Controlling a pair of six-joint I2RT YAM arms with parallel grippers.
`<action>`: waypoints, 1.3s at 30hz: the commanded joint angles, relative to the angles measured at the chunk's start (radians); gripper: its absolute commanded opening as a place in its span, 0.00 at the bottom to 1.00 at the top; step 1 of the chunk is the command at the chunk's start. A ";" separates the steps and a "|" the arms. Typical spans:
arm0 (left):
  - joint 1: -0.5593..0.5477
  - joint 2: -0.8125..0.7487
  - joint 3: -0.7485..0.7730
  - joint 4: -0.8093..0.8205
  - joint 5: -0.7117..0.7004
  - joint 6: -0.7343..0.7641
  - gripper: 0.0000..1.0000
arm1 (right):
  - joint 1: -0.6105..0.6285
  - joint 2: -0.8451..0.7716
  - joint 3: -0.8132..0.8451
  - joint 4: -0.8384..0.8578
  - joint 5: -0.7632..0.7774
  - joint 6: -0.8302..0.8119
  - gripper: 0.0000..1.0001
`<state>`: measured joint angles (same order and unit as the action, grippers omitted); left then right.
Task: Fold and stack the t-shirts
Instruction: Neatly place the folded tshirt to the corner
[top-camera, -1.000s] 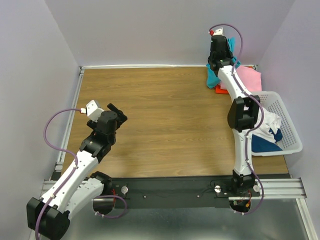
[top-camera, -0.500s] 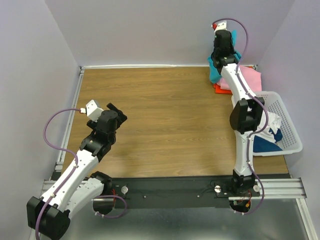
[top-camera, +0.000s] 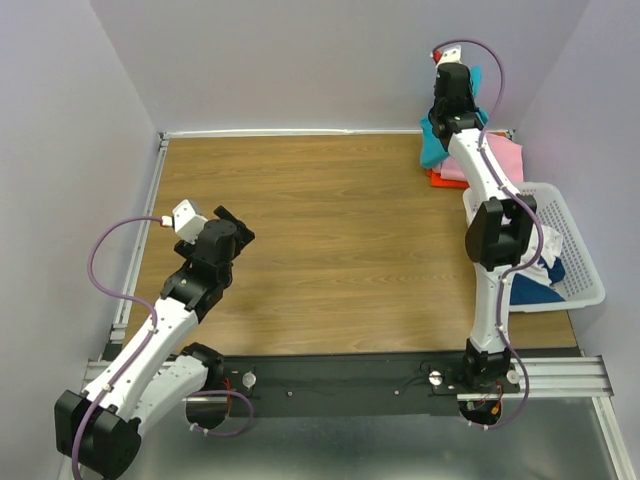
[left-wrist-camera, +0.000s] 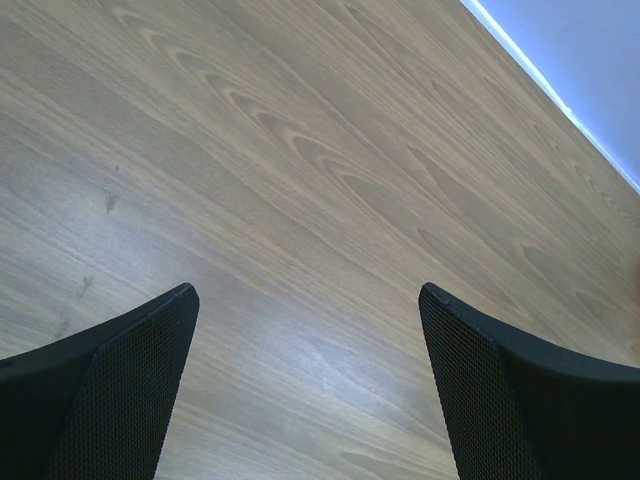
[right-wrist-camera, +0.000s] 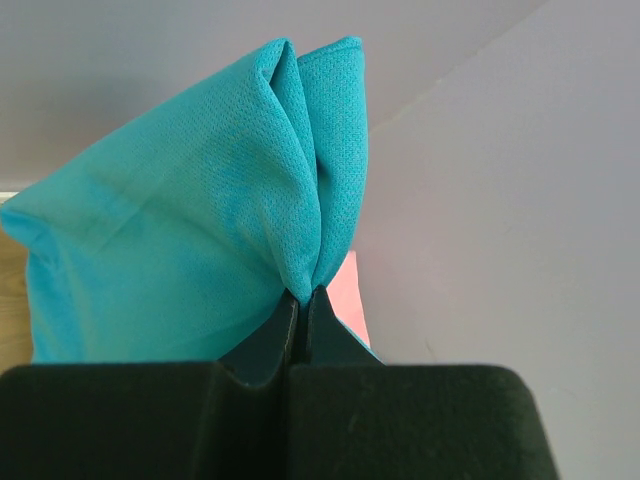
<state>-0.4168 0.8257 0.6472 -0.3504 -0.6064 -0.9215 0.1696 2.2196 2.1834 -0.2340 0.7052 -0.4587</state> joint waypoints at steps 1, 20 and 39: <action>0.010 0.015 0.022 -0.002 -0.043 -0.010 0.98 | -0.039 0.006 -0.008 0.012 -0.007 0.034 0.01; 0.021 0.150 0.048 0.037 -0.029 0.004 0.98 | -0.165 0.101 -0.045 0.002 -0.088 0.084 0.01; 0.033 0.170 0.055 0.071 -0.006 0.027 0.98 | -0.257 0.166 -0.030 -0.008 -0.122 0.153 1.00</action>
<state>-0.3908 1.0107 0.6788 -0.3016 -0.6044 -0.9020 -0.0807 2.3810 2.1380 -0.2382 0.5926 -0.3470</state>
